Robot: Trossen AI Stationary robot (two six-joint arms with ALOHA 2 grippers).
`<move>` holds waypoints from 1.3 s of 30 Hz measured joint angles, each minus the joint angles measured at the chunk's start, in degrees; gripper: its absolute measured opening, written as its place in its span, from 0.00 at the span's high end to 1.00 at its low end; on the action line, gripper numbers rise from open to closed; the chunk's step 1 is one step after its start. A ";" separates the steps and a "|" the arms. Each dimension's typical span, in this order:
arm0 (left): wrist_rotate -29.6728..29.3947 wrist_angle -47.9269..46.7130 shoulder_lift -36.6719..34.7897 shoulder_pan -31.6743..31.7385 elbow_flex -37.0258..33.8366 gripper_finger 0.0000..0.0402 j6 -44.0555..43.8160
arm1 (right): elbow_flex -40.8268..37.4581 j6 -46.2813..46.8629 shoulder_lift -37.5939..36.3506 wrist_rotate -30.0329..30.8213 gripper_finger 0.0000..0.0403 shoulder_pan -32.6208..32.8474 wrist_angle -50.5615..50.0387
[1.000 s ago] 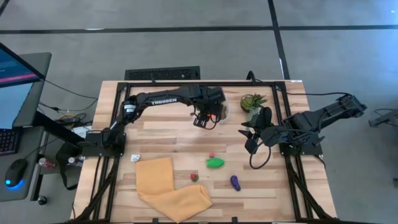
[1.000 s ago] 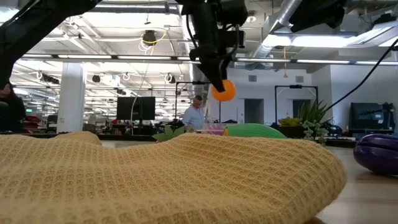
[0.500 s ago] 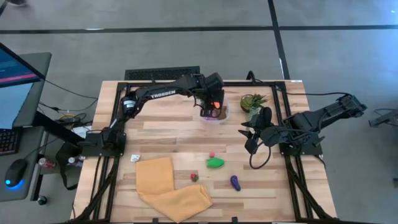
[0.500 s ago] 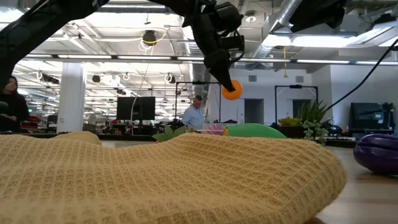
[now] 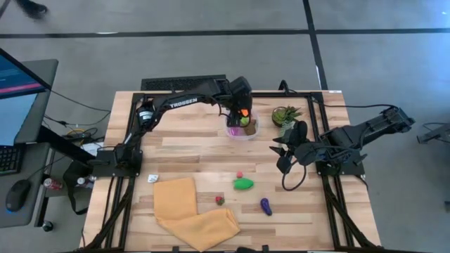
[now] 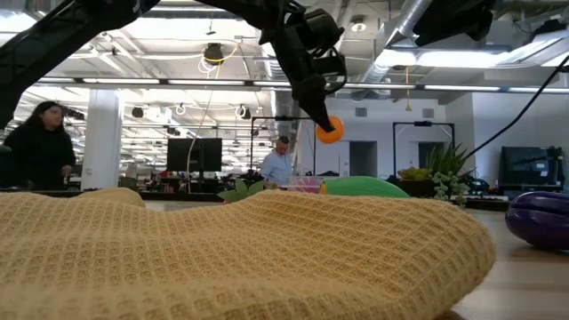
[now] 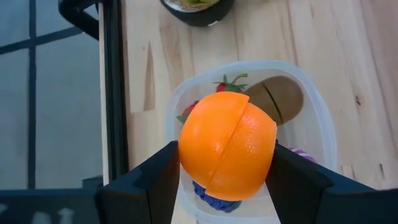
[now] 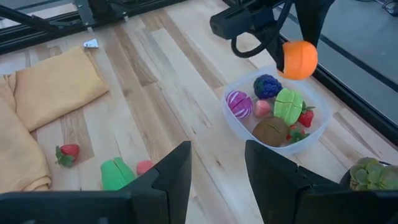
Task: Pick and placing Produce into tupperware
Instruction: Put the orange in the transparent bin
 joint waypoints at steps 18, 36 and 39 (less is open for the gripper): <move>3.07 7.26 -0.14 1.19 -10.46 0.51 -3.18 | 0.00 -0.02 0.00 0.91 0.57 -1.10 -0.70; 3.43 8.94 0.04 1.20 -14.21 0.45 -5.94 | 0.00 -0.02 0.00 2.20 0.57 -2.34 -1.25; 3.43 8.98 0.04 1.20 -14.21 0.40 -7.13 | 0.00 -0.04 0.00 2.20 0.57 -2.80 -1.25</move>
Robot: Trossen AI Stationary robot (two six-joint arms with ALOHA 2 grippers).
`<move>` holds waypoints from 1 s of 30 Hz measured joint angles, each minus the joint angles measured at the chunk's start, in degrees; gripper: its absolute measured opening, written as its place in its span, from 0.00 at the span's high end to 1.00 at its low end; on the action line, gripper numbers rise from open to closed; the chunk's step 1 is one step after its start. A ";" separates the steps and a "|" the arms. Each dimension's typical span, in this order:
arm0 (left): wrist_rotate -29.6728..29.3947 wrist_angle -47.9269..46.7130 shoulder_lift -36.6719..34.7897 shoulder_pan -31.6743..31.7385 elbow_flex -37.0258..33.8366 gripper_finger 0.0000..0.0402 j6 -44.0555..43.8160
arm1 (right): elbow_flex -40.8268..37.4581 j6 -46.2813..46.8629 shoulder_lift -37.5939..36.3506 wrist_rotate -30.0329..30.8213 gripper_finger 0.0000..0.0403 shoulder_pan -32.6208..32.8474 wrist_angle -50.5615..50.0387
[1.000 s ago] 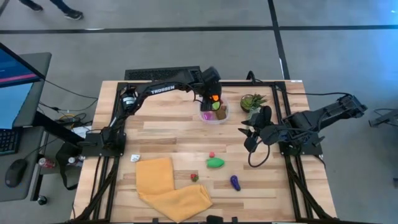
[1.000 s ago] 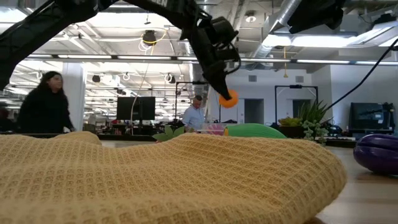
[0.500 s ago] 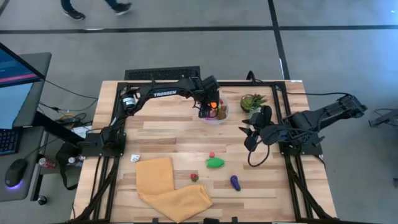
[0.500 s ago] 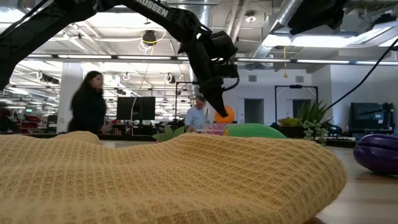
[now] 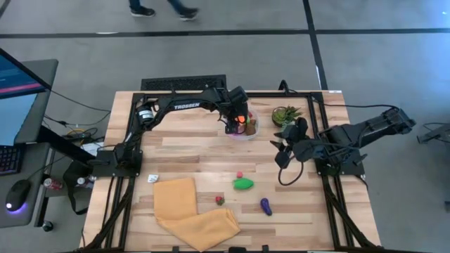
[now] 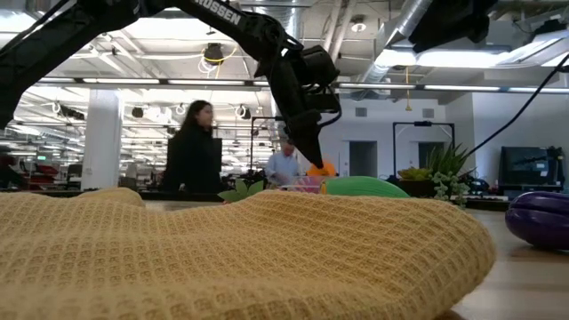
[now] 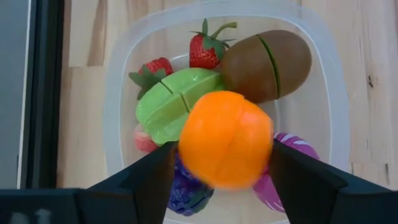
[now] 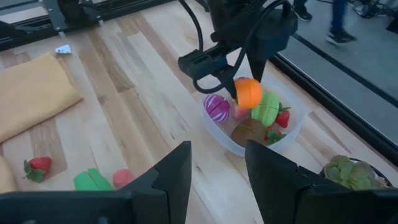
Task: Pick and placing Produce into tupperware
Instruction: Put the orange in the transparent bin, then put the corn in the transparent bin
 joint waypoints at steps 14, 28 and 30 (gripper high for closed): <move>0.79 -6.78 -1.99 -0.19 3.82 0.27 -2.21 | 0.00 -0.45 0.00 -0.03 0.57 -0.23 -0.38; 1.14 -22.29 -15.51 -5.90 8.55 0.28 -6.78 | 0.00 2.98 -0.02 -3.15 0.57 0.09 -4.13; 0.30 -24.07 -17.26 -7.54 8.55 0.29 -7.60 | 0.00 3.06 0.33 -5.52 0.57 0.38 -4.13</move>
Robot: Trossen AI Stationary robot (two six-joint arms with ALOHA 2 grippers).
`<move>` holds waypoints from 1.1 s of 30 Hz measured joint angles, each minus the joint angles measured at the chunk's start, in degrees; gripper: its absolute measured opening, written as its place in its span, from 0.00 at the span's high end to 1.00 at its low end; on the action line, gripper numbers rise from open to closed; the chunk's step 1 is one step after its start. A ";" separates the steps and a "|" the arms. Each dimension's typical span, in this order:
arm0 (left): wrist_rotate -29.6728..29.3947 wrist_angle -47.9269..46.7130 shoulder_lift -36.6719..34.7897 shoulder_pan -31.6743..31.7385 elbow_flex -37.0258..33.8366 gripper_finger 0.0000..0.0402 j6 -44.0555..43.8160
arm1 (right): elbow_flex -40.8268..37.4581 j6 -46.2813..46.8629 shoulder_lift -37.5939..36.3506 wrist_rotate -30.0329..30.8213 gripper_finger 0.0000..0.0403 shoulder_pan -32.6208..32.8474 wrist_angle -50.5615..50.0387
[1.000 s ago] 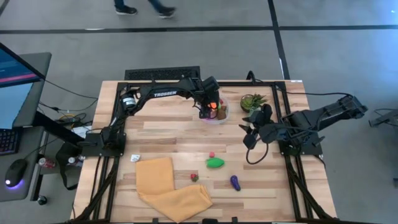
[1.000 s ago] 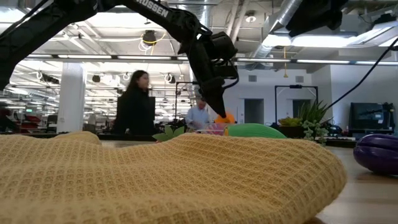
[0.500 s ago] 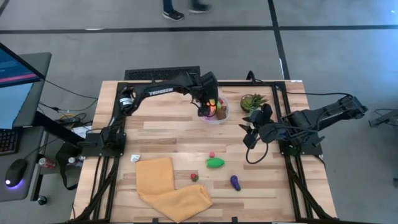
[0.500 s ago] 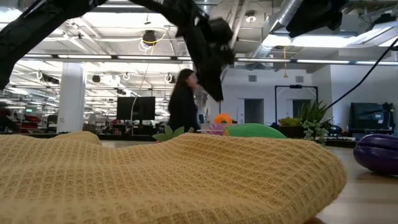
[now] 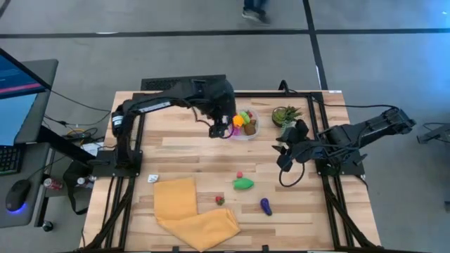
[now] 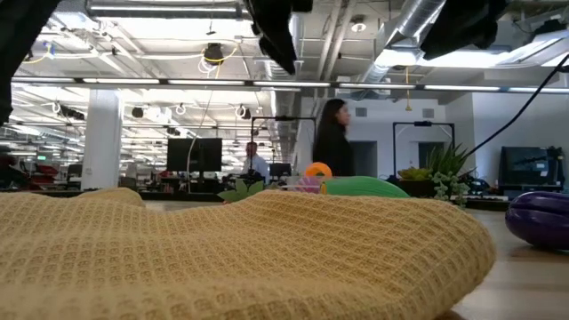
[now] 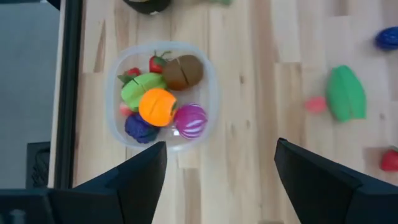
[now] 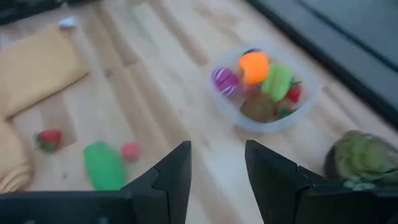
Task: Pick and placing Produce into tupperware
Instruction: Put the corn in the transparent bin
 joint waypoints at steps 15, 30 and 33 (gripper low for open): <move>-16.20 -10.82 -9.74 -12.55 -0.04 0.33 -9.46 | -0.07 -9.81 16.37 -12.17 0.58 2.77 13.88; -33.39 -9.43 -33.21 -23.33 -19.84 0.34 -26.52 | -0.01 -12.51 25.90 -23.53 0.52 -1.42 25.85; -34.42 -3.40 -40.29 -25.83 -29.96 0.34 -30.63 | 0.02 -12.34 26.09 -24.37 0.48 -2.07 26.01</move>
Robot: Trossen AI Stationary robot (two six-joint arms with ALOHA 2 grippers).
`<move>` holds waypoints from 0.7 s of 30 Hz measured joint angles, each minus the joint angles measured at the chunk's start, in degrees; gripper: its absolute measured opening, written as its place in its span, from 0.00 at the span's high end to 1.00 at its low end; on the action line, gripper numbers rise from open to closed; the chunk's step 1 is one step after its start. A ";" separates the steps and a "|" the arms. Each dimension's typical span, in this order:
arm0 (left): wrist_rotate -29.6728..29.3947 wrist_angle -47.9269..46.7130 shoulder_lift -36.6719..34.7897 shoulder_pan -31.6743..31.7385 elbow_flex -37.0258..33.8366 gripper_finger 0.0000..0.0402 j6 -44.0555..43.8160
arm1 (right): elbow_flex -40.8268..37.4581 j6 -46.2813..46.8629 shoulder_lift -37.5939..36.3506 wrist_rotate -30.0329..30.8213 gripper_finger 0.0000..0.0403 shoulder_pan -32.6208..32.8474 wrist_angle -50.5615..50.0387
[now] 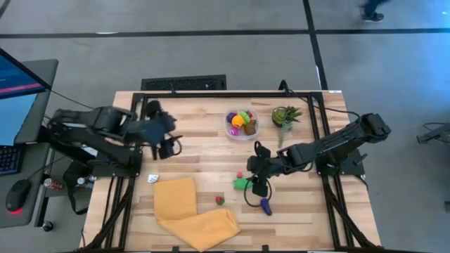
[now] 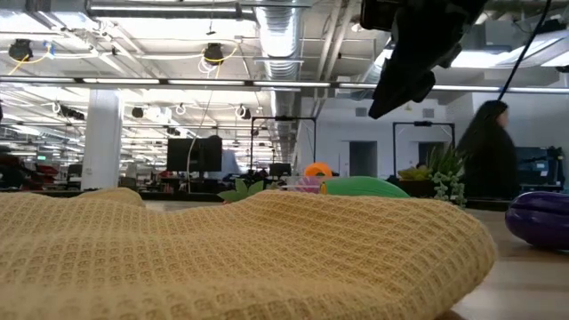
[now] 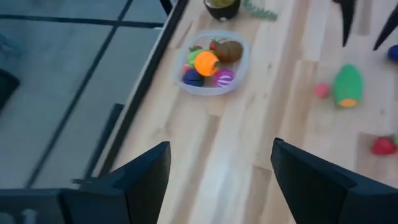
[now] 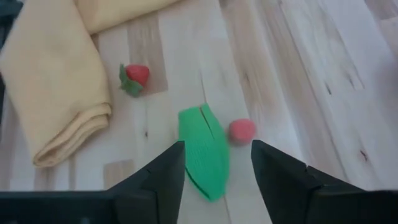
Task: Pick and placing Produce into tupperware
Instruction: Put the corn in the transparent bin
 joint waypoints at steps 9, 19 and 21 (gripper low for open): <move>-1.34 9.80 -16.70 -5.29 -24.15 0.34 -13.80 | 0.13 0.25 1.64 -2.06 0.38 0.23 2.10; -2.50 16.23 -24.93 -8.55 -35.83 0.34 -19.59 | 0.00 1.80 7.50 -5.72 0.38 0.82 2.86; -2.69 16.23 -25.36 -8.77 -36.54 0.34 -19.97 | 0.00 1.80 8.42 -5.79 0.38 0.84 3.25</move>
